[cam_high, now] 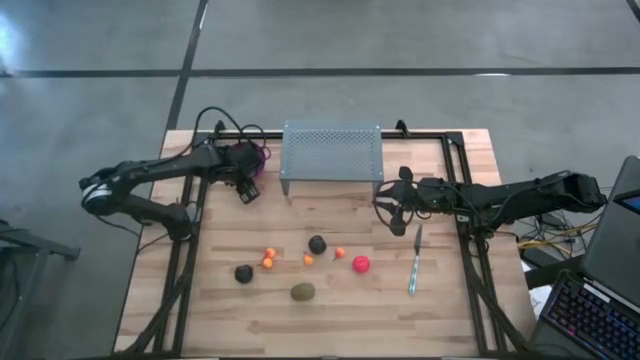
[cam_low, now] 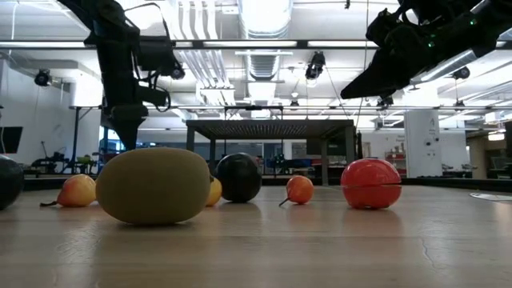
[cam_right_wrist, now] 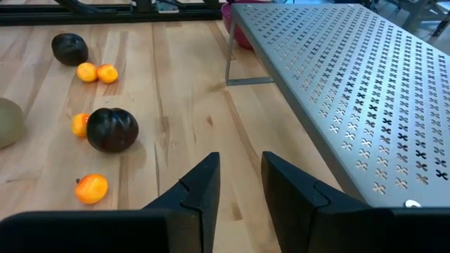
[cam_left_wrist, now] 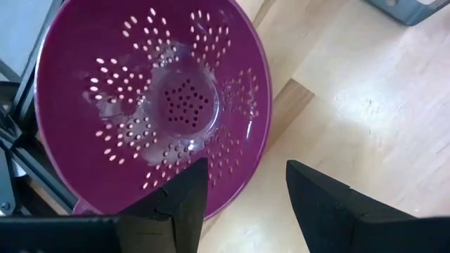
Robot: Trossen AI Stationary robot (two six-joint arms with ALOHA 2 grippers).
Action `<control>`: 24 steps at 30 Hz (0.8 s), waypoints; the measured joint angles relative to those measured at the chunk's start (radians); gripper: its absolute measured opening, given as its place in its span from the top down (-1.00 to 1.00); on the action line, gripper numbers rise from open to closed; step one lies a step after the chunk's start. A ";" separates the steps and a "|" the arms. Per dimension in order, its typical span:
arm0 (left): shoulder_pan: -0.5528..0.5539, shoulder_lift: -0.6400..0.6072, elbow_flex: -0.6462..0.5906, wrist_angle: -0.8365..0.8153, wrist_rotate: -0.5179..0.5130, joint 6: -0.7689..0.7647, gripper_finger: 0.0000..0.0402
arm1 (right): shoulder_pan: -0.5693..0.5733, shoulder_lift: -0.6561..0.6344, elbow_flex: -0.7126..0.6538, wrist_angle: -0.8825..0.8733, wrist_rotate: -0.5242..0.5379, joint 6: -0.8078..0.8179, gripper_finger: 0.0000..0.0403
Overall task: Pick & Place Fruit
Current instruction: Put the purple strainer bowl on the shelf
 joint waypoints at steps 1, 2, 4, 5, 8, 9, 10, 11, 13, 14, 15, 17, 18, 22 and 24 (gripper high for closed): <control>0.001 0.006 0.000 0.005 0.000 0.004 0.02 | 0.000 0.000 0.000 0.000 0.000 0.000 0.47; 0.004 0.012 0.000 0.011 0.000 0.006 0.02 | 0.000 0.000 0.000 0.000 0.000 0.000 0.46; 0.008 0.022 0.000 0.022 0.000 0.010 0.02 | 0.000 0.000 0.000 0.000 0.000 0.000 0.45; 0.010 0.027 0.000 0.027 0.000 0.012 0.02 | 0.000 0.000 0.000 -0.001 -0.002 0.001 0.44; 0.014 0.034 0.000 0.032 0.000 0.014 0.02 | 0.000 0.000 0.000 -0.022 -0.007 0.028 0.42; 0.015 0.034 0.000 0.032 0.000 0.014 0.02 | 0.000 0.000 0.000 -0.037 -0.007 0.037 0.41; 0.015 0.034 0.000 0.032 0.000 0.014 0.02 | 0.000 0.000 0.000 -0.053 -0.007 0.043 0.40; 0.016 0.032 0.000 0.032 0.000 0.014 0.02 | 0.000 0.000 0.000 -0.068 -0.007 0.048 0.39; 0.016 0.024 0.000 0.032 0.000 0.014 0.02 | 0.000 0.000 0.000 -0.090 -0.008 0.058 0.37; 0.016 0.019 0.000 0.032 0.000 0.014 0.02 | 0.000 0.000 -0.001 -0.092 -0.008 0.066 0.36; 0.016 0.013 0.000 0.032 0.000 0.016 0.02 | 0.000 0.000 -0.001 -0.092 -0.008 0.073 0.35; 0.016 -0.002 0.000 0.031 0.000 0.026 0.02 | 0.000 0.000 -0.001 -0.090 -0.008 0.083 0.33; 0.016 -0.011 0.000 0.027 0.000 0.031 0.02 | 0.000 0.000 -0.001 -0.091 -0.008 0.086 0.32; 0.016 -0.047 0.000 0.001 0.000 0.031 0.02 | 0.000 0.000 0.000 -0.089 -0.008 0.098 0.28; 0.017 -0.065 0.000 -0.007 -0.001 0.035 0.02 | 0.000 0.000 0.000 -0.082 -0.008 0.098 0.26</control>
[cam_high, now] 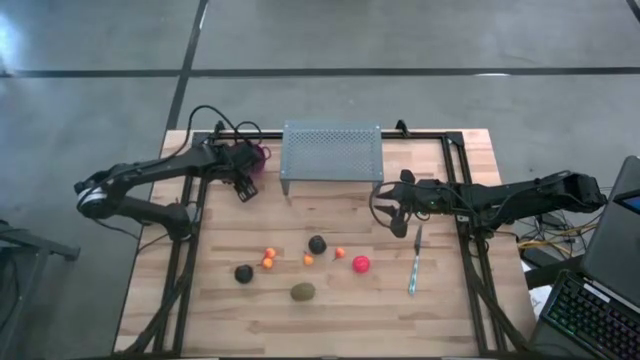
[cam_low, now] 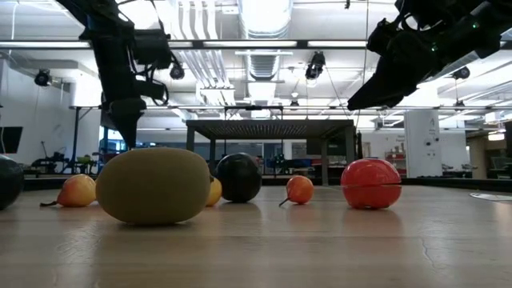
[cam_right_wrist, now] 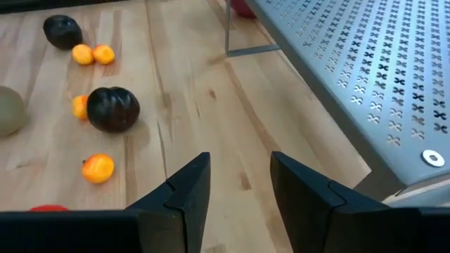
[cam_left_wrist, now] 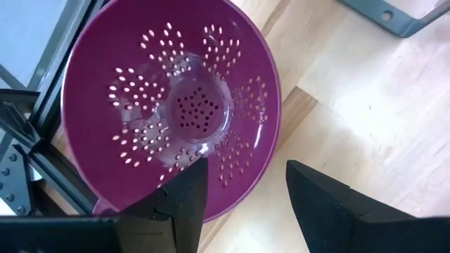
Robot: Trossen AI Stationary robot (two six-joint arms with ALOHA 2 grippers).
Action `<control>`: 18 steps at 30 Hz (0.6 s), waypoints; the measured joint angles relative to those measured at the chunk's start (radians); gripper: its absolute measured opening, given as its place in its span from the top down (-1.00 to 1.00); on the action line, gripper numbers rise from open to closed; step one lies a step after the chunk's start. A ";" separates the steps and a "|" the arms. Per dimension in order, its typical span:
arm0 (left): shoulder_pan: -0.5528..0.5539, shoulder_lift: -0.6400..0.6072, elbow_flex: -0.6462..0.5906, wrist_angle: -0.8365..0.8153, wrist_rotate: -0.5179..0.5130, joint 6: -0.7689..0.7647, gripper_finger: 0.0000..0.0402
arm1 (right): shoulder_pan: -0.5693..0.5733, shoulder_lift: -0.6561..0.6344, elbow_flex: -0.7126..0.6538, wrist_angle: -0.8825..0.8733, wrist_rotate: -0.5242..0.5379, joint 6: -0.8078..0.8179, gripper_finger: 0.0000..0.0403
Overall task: Pick & Place Fruit
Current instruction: Put the purple strainer bowl on the shelf
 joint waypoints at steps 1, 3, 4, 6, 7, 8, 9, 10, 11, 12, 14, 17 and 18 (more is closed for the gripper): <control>0.000 -0.008 0.000 -0.002 -0.003 0.002 0.02 | 0.000 0.000 0.000 0.013 0.000 0.000 0.25; 0.001 -0.024 0.000 -0.001 -0.007 0.010 0.02 | 0.000 0.000 0.001 0.047 0.000 -0.002 0.23; 0.001 -0.031 0.000 -0.002 -0.007 0.015 0.02 | 0.000 0.000 0.001 0.066 0.001 -0.008 0.22; 0.001 -0.042 0.000 -0.006 -0.007 0.016 0.02 | 0.000 0.000 0.001 0.109 0.004 -0.021 0.21; 0.001 -0.047 0.000 -0.008 -0.007 0.017 0.02 | 0.000 0.000 0.001 0.128 0.004 -0.027 0.20; 0.001 -0.053 0.000 -0.013 -0.007 0.018 0.02 | 0.000 0.000 0.002 0.144 0.004 -0.034 0.19; 0.001 -0.056 0.001 -0.026 -0.007 0.018 0.02 | 0.000 -0.001 0.002 0.156 0.005 -0.042 0.19; 0.001 -0.059 0.004 -0.045 -0.007 0.017 0.02 | 0.000 -0.001 0.002 0.163 0.005 -0.048 0.18; 0.001 -0.061 0.009 -0.062 -0.007 0.007 0.02 | 0.000 -0.001 0.002 0.167 0.005 -0.053 0.17; 0.001 -0.065 0.012 -0.077 -0.008 -0.005 0.02 | 0.000 -0.001 0.002 0.168 0.005 -0.054 0.16; 0.000 -0.070 0.017 -0.100 -0.007 -0.029 0.02 | 0.000 -0.001 0.002 0.167 0.005 -0.059 0.15; 0.000 -0.071 0.018 -0.105 -0.007 -0.033 0.02 | 0.000 -0.001 0.002 0.166 0.006 -0.093 0.12; 0.000 -0.070 0.018 -0.105 -0.008 -0.030 0.02 | -0.001 -0.001 0.002 0.166 0.007 -0.104 0.11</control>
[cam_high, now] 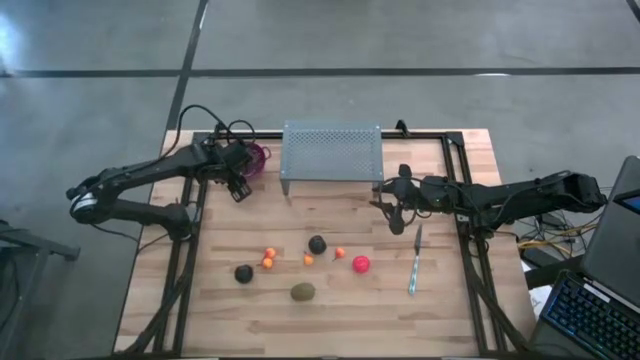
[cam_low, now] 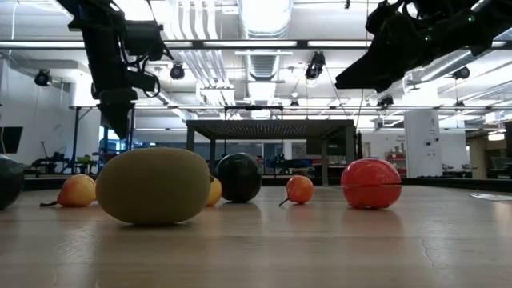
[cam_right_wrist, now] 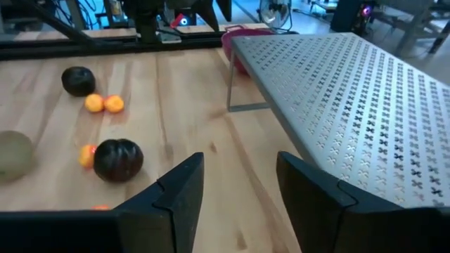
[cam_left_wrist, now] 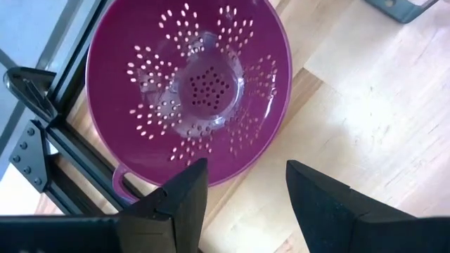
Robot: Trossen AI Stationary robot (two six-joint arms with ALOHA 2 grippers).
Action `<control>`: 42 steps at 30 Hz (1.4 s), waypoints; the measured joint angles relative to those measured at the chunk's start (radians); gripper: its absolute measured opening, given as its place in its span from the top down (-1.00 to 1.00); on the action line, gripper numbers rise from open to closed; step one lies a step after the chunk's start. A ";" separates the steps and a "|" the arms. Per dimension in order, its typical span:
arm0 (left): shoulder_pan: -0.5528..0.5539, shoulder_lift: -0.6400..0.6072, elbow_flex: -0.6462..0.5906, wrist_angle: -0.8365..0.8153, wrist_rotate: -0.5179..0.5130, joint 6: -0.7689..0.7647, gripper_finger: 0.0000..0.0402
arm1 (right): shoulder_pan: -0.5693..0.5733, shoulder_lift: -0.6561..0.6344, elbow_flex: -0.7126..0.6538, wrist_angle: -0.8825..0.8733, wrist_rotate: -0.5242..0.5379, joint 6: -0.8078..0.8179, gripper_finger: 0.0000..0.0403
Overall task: Pick & Place Fruit
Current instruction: Put the purple strainer bowl on the shelf
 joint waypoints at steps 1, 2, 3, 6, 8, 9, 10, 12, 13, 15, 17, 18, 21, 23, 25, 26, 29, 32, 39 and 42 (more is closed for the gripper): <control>0.000 0.002 0.000 0.000 0.000 0.003 0.02 | 0.000 0.000 0.000 0.000 0.001 -0.009 0.10; 0.000 0.003 0.000 0.001 0.000 0.006 0.02 | 0.000 0.000 0.000 0.000 0.001 -0.023 0.09; 0.000 0.003 0.001 0.002 0.000 0.008 0.02 | -0.001 0.000 0.000 -0.001 0.001 -0.033 0.09; 0.000 0.003 0.024 0.002 0.000 0.008 0.02 | -0.013 0.000 0.000 0.000 0.001 -0.043 0.07; 0.002 0.004 0.046 0.002 -0.003 0.009 0.02 | -0.024 0.000 0.000 0.001 0.001 -0.043 0.06; 0.003 0.008 0.059 0.001 -0.002 0.011 0.02 | -0.030 0.000 0.000 0.002 0.002 -0.039 0.06; 0.003 0.013 0.073 -0.002 0.002 0.011 0.02 | -0.034 0.000 0.000 0.002 0.002 -0.035 0.06; 0.007 0.024 0.095 -0.015 0.045 0.019 0.02 | -0.044 0.000 0.000 0.003 0.001 -0.026 0.07; 0.009 0.029 0.105 -0.015 0.076 0.028 0.02 | -0.050 0.000 0.000 0.004 0.001 -0.024 0.08; 0.011 0.039 0.125 -0.013 0.123 0.040 0.02 | -0.057 0.000 0.000 0.004 0.001 -0.023 0.10; 0.011 0.052 0.140 -0.021 0.126 0.042 0.02 | -0.059 0.000 0.000 0.001 0.001 -0.023 0.12; 0.012 0.059 0.145 -0.022 0.127 0.042 0.02 | -0.059 0.000 0.000 0.001 0.001 -0.024 0.13; 0.018 0.086 0.157 -0.022 0.128 0.020 0.02 | -0.059 0.000 0.000 0.001 0.001 -0.035 0.16; 0.020 0.105 0.159 -0.023 0.128 -0.014 0.02 | -0.059 0.000 0.000 0.001 0.001 -0.047 0.17; 0.021 0.122 0.158 -0.031 0.128 -0.046 0.02 | -0.059 0.000 0.000 0.001 0.001 -0.048 0.17; 0.021 0.130 0.157 -0.034 0.124 -0.056 0.02 | -0.059 0.000 0.000 0.000 0.001 -0.047 0.18; 0.021 0.157 0.157 -0.036 0.094 -0.092 0.02 | -0.059 0.000 0.000 -0.012 0.001 -0.047 0.17; 0.021 0.177 0.157 -0.037 0.094 -0.102 0.02 | -0.058 0.000 0.000 -0.026 0.001 -0.047 0.13; 0.021 0.204 0.157 -0.036 0.098 -0.103 0.02 | -0.058 0.000 0.000 -0.033 0.001 -0.047 0.04; 0.021 0.218 0.156 -0.035 0.098 -0.101 0.02 | -0.058 0.000 0.000 -0.032 0.001 -0.039 0.03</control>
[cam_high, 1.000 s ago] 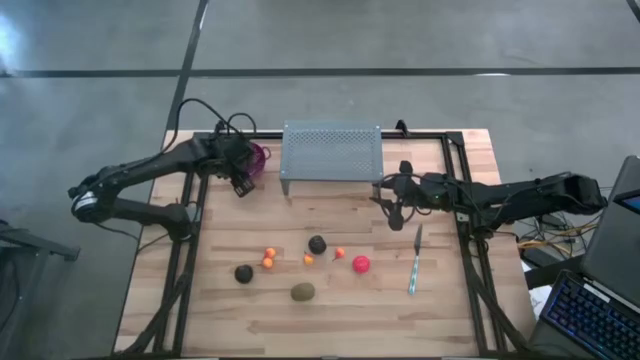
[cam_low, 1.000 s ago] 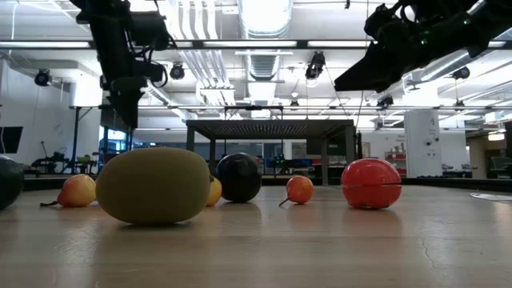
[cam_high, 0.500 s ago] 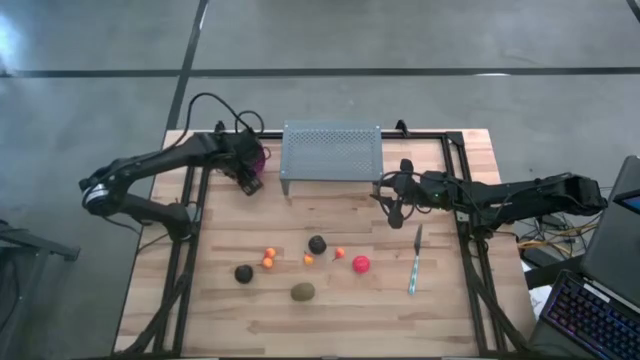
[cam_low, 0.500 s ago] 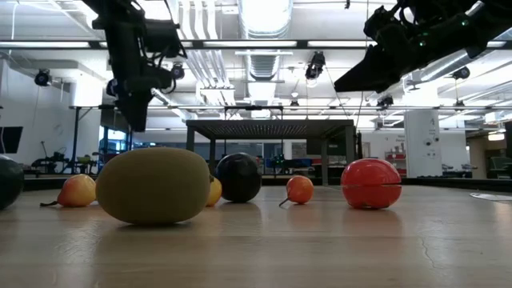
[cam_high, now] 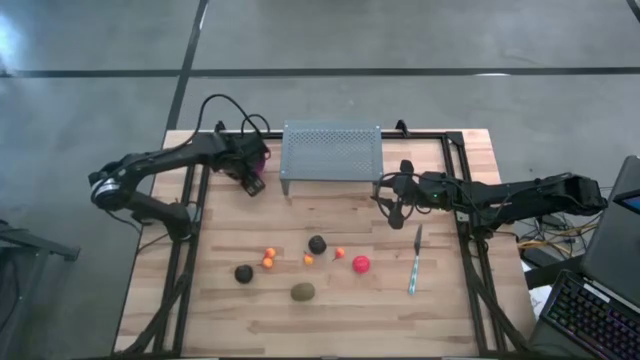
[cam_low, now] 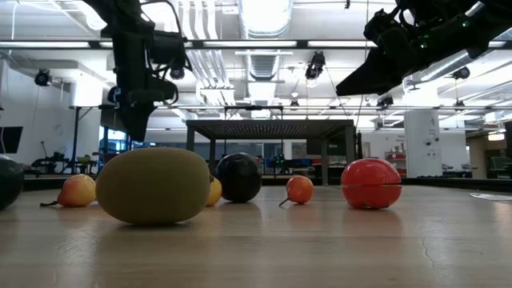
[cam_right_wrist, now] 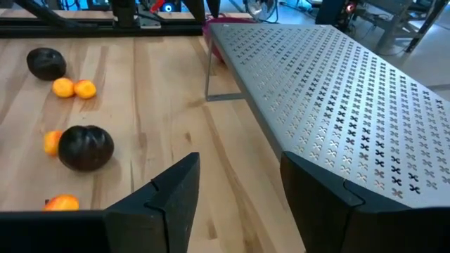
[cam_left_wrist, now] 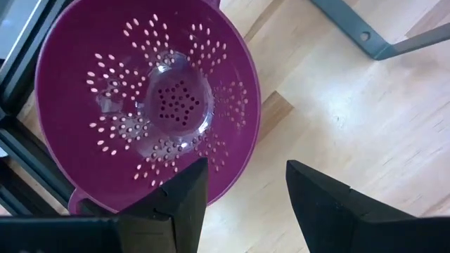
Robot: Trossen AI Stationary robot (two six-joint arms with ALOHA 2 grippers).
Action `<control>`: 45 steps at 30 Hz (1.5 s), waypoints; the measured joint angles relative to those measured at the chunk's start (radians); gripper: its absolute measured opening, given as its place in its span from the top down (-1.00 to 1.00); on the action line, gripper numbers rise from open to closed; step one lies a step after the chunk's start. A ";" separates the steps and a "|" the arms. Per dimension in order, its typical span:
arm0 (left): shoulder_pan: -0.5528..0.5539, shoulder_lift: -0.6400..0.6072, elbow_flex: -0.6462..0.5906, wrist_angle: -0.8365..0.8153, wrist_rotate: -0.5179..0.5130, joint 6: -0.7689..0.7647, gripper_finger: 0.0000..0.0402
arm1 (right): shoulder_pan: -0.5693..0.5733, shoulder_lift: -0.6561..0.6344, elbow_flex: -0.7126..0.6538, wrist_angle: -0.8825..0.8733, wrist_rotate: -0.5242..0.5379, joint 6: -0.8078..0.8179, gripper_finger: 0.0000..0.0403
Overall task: Pick & Place Fruit
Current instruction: Put the purple strainer bowl on the shelf
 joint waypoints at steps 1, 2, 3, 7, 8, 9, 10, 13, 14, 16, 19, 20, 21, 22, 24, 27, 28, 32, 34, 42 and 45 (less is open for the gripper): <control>0.000 0.005 -0.001 0.000 0.000 0.003 0.02 | 0.000 0.000 0.000 0.000 0.000 0.009 0.03; 0.000 0.009 -0.004 0.002 0.000 0.007 0.02 | 0.000 0.000 0.000 0.000 0.000 0.015 0.03; 0.000 0.014 -0.009 0.005 0.000 0.011 0.02 | 0.000 0.000 0.000 0.000 0.000 0.016 0.04; 0.000 0.030 -0.029 0.019 -0.004 0.019 0.02 | 0.000 0.000 0.000 0.000 0.000 0.024 0.09; 0.000 0.030 -0.036 0.029 -0.006 0.020 0.02 | 0.000 0.000 0.000 0.000 0.000 0.030 0.10; 0.000 0.030 -0.044 0.043 -0.009 0.022 0.02 | 0.000 0.000 0.000 0.000 0.000 0.035 0.12; 0.000 0.030 -0.051 0.052 -0.011 0.024 0.02 | 0.000 0.000 0.000 0.000 0.000 0.037 0.13; 0.000 0.030 -0.061 0.060 -0.036 0.031 0.02 | 0.000 0.000 0.000 0.001 0.000 0.037 0.17; 0.000 0.030 -0.061 0.064 -0.043 0.031 0.02 | 0.000 0.000 0.000 0.001 0.000 0.037 0.18; 0.000 0.030 -0.062 0.067 -0.048 0.029 0.03 | 0.000 0.000 0.000 0.001 0.000 0.036 0.20; -0.001 0.030 -0.069 0.074 -0.045 0.027 0.08 | 0.000 0.000 0.000 0.001 0.000 0.037 0.23; -0.001 0.030 -0.074 0.075 -0.043 0.027 0.11 | 0.000 0.000 0.000 0.001 0.000 0.035 0.25; -0.002 0.030 -0.080 0.075 -0.040 0.027 0.14 | 0.000 0.000 0.000 0.001 0.000 0.034 0.26; -0.002 0.030 -0.086 0.075 -0.039 0.028 0.17 | 0.000 0.000 0.000 0.002 0.000 0.034 0.27; -0.002 0.029 -0.098 0.084 -0.039 0.028 0.23 | 0.000 0.000 0.000 0.002 0.000 0.033 0.30; -0.002 0.029 -0.116 0.094 -0.038 0.034 0.31 | 0.000 0.000 0.000 0.003 0.000 0.033 0.34; -0.002 0.029 -0.122 0.101 -0.038 0.034 0.34 | 0.000 0.000 0.000 0.003 0.000 0.033 0.35; -0.002 0.029 -0.131 0.105 -0.039 0.062 0.44 | 0.000 0.000 0.000 0.003 0.000 0.033 0.40; -0.002 0.029 -0.131 0.106 -0.039 0.081 0.50 | 0.000 0.000 0.000 0.003 0.000 0.031 0.43; -0.002 0.029 -0.131 0.112 -0.056 0.128 0.78 | 0.000 0.000 0.000 0.003 0.000 0.015 0.50; -0.002 0.029 -0.131 0.113 -0.055 0.136 0.88 | 0.000 0.000 0.000 0.003 0.000 0.015 0.53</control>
